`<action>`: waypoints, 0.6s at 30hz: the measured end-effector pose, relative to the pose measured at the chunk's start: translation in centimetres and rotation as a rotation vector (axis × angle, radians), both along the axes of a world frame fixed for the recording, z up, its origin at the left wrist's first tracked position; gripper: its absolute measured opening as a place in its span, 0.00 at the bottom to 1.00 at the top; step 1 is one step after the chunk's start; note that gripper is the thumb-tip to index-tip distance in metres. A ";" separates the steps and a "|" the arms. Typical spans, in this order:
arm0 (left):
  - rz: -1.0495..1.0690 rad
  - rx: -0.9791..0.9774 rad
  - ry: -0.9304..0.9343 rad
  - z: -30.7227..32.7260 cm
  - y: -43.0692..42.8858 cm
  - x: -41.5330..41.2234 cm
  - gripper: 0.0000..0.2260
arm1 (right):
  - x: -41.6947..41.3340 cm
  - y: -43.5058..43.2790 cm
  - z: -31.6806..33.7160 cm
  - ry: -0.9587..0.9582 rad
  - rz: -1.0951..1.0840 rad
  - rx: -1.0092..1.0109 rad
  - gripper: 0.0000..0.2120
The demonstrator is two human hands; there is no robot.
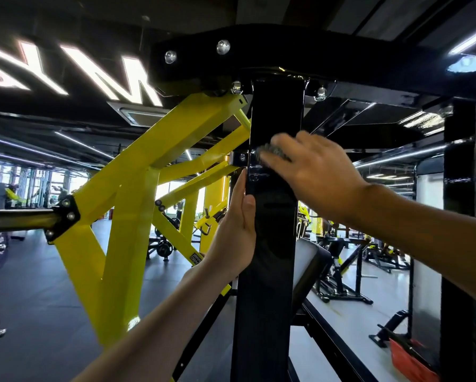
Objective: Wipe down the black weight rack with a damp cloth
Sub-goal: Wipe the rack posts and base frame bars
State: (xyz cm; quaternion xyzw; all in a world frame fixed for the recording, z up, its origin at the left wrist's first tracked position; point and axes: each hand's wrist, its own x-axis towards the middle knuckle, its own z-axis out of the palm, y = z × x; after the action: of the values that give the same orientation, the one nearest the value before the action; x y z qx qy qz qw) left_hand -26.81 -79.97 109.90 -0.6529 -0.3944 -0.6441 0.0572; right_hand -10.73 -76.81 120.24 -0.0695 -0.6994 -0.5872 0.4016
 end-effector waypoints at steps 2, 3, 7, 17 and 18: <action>0.003 0.009 -0.018 0.0 -0.1 0.1 0.24 | -1.0 -0.1 -0.6 0.112 0.035 -0.046 0.24; 0.005 0.013 -0.012 0.0 -0.2 0.2 0.24 | -1.6 0.0 -1.4 0.051 0.043 -0.040 0.20; 0.022 0.025 0.004 -0.2 -0.3 0.3 0.22 | -0.9 -0.2 -1.1 -0.127 0.018 0.000 0.19; 0.012 0.001 -0.002 -1.8 0.0 0.1 0.25 | 1.1 0.8 -2.2 0.029 0.030 -0.103 0.23; 0.011 -0.005 -0.003 -1.9 0.0 0.0 0.25 | 1.0 0.9 -2.8 0.087 0.035 -0.137 0.22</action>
State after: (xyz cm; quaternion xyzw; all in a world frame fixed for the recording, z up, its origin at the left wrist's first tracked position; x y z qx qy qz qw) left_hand -26.78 -80.00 108.04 -0.6500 -0.3996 -0.6438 0.0583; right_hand -9.77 -75.96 117.47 -0.1099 -0.7208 -0.5274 0.4362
